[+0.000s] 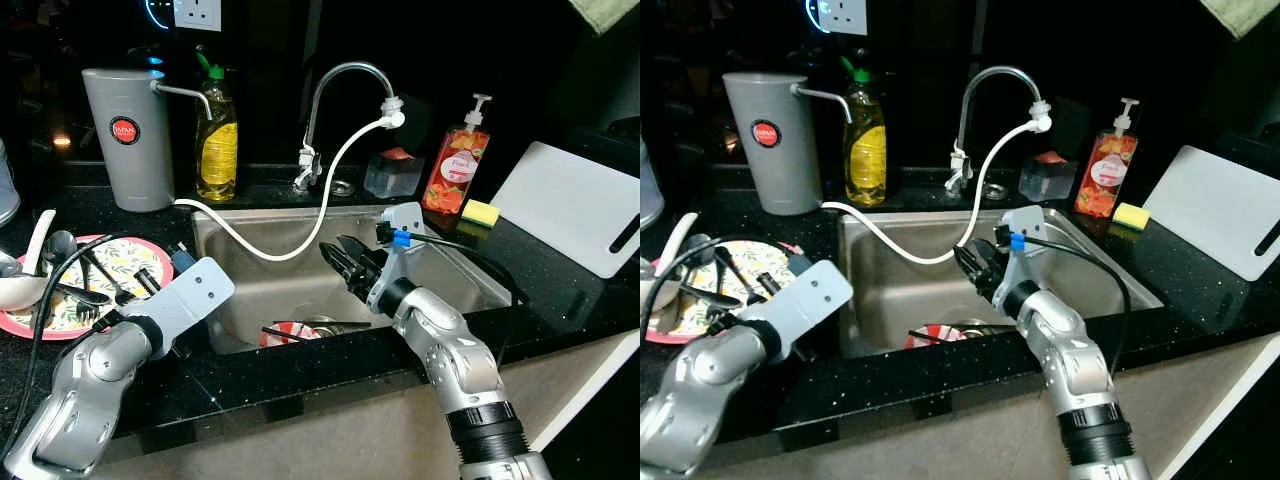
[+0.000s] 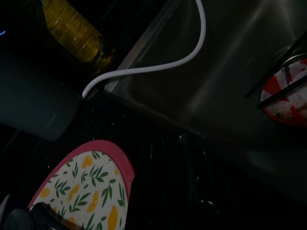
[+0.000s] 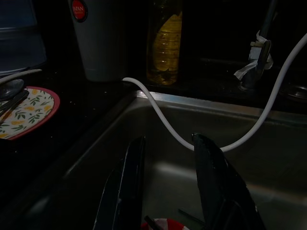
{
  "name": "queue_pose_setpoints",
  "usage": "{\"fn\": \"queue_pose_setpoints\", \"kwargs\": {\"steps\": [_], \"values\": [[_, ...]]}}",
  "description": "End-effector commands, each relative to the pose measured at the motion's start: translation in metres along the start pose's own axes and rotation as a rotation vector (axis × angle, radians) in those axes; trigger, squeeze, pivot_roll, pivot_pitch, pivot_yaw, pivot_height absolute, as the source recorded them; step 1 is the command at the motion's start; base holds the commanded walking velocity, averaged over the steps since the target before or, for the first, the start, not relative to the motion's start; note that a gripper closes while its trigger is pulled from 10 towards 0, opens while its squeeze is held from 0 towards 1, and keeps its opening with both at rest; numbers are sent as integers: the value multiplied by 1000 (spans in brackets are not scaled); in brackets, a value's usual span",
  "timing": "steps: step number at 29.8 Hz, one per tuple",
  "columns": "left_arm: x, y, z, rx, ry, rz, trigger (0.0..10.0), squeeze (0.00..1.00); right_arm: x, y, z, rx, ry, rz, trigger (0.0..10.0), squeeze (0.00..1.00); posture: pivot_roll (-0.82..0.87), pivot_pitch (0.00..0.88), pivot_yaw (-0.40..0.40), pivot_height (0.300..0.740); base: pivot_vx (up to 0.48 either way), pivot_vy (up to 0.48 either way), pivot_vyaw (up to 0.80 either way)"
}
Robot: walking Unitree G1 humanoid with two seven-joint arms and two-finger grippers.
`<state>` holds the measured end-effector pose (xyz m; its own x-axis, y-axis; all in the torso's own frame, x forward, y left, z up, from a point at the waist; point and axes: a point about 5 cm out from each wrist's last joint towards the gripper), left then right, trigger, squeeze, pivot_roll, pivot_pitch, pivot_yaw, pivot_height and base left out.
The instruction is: Kitchen organization
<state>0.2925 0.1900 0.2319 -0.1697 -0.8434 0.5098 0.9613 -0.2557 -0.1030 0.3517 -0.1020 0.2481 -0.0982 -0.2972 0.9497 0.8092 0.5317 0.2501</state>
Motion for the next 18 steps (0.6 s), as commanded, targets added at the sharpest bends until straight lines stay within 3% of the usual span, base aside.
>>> {"fn": "queue_pose_setpoints", "kwargs": {"steps": [1, 18], "values": [[-3, 1, -10, -43, -16, 9, 10000, 0, 5, -1, -3, -7, -10, -18, 10000, 0, 88, 29, -123, 740, 0, 0, 0], [-2, 1, -10, -43, -15, 7, 10000, 0, 3, -2, -2, -8, -5, -16, 10000, 0, 88, 35, -121, 740, 0, 0, 0]]}}
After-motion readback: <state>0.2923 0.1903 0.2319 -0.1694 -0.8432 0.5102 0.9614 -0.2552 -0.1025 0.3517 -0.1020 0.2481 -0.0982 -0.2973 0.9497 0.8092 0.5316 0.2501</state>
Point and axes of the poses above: a point about 5 cm out from each wrist's last joint towards the gripper, its own y axis pointing out of the wrist towards the gripper, its own x axis along the axis of the wrist's last joint, z = x × y, and after that the axes turned 10 degrees about y, right-handed
